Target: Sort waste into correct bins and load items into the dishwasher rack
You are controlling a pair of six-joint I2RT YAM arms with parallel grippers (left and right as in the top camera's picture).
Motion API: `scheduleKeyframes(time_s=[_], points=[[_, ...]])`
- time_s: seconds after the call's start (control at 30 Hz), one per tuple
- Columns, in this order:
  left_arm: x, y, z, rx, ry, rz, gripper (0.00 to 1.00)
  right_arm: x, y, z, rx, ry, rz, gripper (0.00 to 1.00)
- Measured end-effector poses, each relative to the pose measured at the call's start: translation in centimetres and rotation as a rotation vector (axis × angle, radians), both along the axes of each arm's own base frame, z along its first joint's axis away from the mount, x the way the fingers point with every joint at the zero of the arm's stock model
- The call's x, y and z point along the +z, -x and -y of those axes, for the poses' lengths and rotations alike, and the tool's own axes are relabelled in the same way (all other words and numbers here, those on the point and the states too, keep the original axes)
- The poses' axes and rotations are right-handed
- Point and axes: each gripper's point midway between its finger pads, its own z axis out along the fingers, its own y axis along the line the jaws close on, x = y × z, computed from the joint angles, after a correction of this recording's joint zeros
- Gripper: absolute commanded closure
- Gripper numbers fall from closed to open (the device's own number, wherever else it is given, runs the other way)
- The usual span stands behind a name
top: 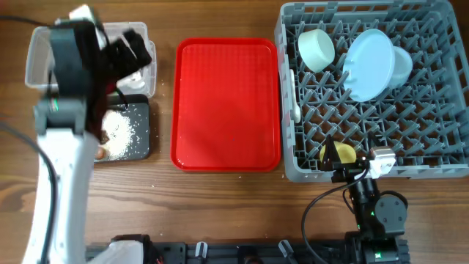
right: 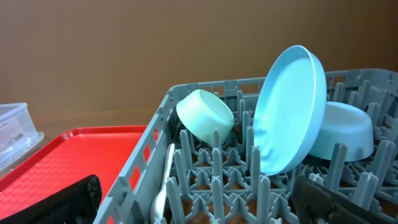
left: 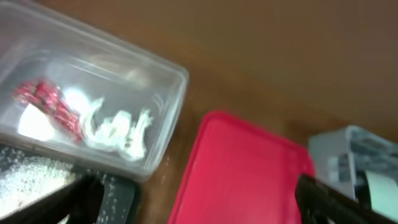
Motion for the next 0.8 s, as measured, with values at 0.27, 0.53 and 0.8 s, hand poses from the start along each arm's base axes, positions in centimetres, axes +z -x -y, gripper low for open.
scheduleKeyframes(time_s=[0.27, 0.53, 0.8], points=[[-7.0, 10.8, 0.5, -0.083, -0.058, 0.254, 0.0, 0.0, 0.0, 0.0, 0.0, 0.0, -0.001, 0.0], [-14.2, 15.5, -0.5, -0.02, -0.031, 0.374, 0.0, -0.1, 0.0, 0.0, 0.0, -0.003, -0.003, 0.0], [-14.0, 15.9, -0.5, -0.019, -0.036, 0.467, 0.0, -0.1, 0.0, 0.0, 0.0, -0.003, -0.003, 0.0]])
